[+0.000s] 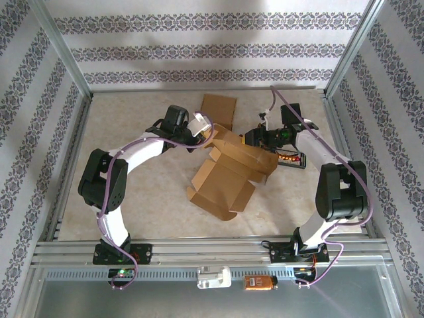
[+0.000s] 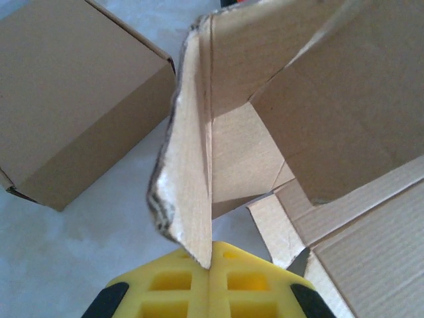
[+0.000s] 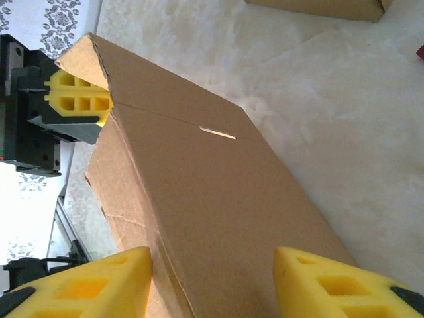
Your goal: Fold the paper box
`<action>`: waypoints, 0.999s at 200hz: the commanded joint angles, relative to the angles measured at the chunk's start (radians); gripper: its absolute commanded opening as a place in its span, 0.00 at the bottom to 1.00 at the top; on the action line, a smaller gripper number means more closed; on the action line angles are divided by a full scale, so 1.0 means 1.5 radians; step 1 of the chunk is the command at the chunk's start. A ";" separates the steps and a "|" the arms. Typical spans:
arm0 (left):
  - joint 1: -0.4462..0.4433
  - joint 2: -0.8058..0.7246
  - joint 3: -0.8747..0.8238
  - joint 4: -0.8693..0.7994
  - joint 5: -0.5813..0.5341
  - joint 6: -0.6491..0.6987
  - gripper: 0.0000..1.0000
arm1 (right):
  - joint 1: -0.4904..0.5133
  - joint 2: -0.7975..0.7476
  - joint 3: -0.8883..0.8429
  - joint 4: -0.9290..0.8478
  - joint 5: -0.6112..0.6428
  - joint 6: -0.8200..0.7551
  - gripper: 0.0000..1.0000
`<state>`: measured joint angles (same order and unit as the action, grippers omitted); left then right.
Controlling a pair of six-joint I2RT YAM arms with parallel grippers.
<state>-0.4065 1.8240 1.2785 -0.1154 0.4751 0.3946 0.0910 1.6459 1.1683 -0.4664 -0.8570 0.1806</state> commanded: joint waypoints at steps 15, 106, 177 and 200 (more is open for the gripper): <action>-0.010 -0.008 0.050 0.000 0.055 -0.130 0.00 | 0.026 -0.005 -0.017 0.021 0.043 0.006 0.49; -0.044 0.017 0.074 -0.033 0.033 -0.255 0.00 | 0.055 -0.034 -0.022 0.018 0.103 0.025 0.56; -0.045 0.051 0.116 -0.131 -0.070 -0.222 0.00 | 0.194 -0.325 -0.089 0.038 0.519 -0.188 0.79; -0.045 0.052 0.113 -0.122 -0.068 -0.221 0.00 | 0.292 -0.347 -0.136 0.090 0.653 -0.345 0.85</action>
<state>-0.4656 1.8919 1.4204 -0.2783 0.3874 0.0475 0.4110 1.1309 1.0481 -0.3866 -0.1902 -0.0425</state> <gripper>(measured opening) 0.040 0.839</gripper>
